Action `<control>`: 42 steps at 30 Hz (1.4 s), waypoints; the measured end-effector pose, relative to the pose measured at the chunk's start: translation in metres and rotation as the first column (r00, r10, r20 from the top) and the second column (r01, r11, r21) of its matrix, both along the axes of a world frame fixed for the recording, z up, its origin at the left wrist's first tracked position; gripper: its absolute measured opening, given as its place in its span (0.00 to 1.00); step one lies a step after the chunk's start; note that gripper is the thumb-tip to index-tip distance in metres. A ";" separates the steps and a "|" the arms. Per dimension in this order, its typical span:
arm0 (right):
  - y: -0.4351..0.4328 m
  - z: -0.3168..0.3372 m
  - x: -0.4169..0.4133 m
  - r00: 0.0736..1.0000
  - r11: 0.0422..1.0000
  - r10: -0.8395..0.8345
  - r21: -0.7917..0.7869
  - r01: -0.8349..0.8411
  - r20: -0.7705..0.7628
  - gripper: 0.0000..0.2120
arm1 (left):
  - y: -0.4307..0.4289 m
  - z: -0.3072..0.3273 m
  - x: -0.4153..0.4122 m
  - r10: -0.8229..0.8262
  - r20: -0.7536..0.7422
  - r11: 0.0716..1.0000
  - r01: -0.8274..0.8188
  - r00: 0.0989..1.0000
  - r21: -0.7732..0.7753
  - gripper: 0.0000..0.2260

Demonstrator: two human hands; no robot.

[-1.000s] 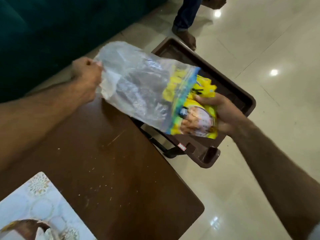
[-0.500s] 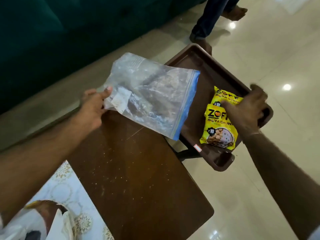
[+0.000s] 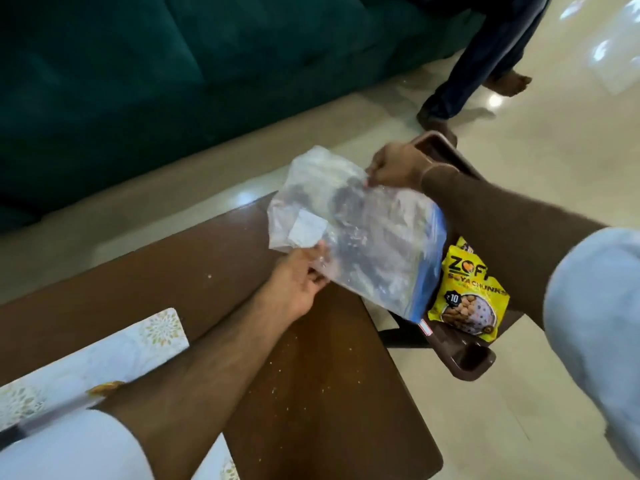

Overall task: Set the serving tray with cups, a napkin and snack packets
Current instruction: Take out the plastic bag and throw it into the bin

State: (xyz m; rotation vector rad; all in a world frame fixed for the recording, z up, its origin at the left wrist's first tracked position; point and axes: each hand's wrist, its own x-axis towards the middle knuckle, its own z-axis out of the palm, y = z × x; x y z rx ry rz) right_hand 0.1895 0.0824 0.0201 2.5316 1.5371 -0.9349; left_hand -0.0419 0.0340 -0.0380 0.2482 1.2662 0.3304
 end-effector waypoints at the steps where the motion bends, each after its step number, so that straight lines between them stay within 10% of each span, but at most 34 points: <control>1: -0.006 0.003 0.001 0.998 0.999 -0.036 -0.007 0.035 -0.048 0.12 | -0.004 0.003 0.003 -0.051 0.007 0.999 0.051 0.999 -0.013 0.10; 9: -0.037 0.078 -0.030 0.828 0.967 -0.202 0.028 0.253 -0.524 0.15 | 0.039 0.078 -0.035 0.010 0.164 0.984 -0.040 0.986 0.176 0.05; 13: -0.033 0.130 -0.062 0.431 0.857 -0.283 -0.025 0.515 -0.857 0.11 | 0.090 0.157 -0.094 -0.054 0.185 0.938 -0.014 0.981 0.347 0.06; 16: -0.015 0.181 -0.092 0.285 0.865 -0.184 -0.017 0.502 -0.941 0.30 | 0.121 0.226 -0.145 -0.081 0.201 0.885 -0.022 0.976 0.464 0.06; 21: 0.023 0.303 -0.182 0.380 0.900 0.050 0.207 0.384 -0.924 0.44 | 0.152 0.347 -0.243 -0.077 0.213 0.777 -0.075 0.974 0.625 0.09; 26: 0.032 0.434 -0.294 0.476 0.807 0.328 0.504 0.307 -0.816 0.36 | 0.150 0.462 -0.361 -0.027 0.075 0.619 -0.042 0.997 0.784 0.11; 33: 0.022 0.553 -0.460 0.269 0.816 0.514 0.561 0.139 -0.815 0.30 | 0.120 0.585 -0.523 0.134 0.007 0.382 -0.058 0.991 0.922 0.17; 36: 0.017 0.575 -0.519 0.313 0.765 0.558 0.623 0.164 -0.768 0.34 | 0.103 0.615 -0.580 0.185 -0.014 0.310 -0.045 0.983 0.950 0.20; 39: 0.014 0.589 -0.569 0.341 0.712 0.586 0.668 0.217 -0.735 0.31 | 0.083 0.629 -0.630 0.464 -0.079 0.265 -0.053 0.882 0.963 0.19; 42: 0.010 0.601 -0.619 0.336 0.698 0.638 0.704 0.127 -0.693 0.19 | 0.051 0.634 -0.670 0.763 -0.271 0.185 0.204 0.587 0.961 0.31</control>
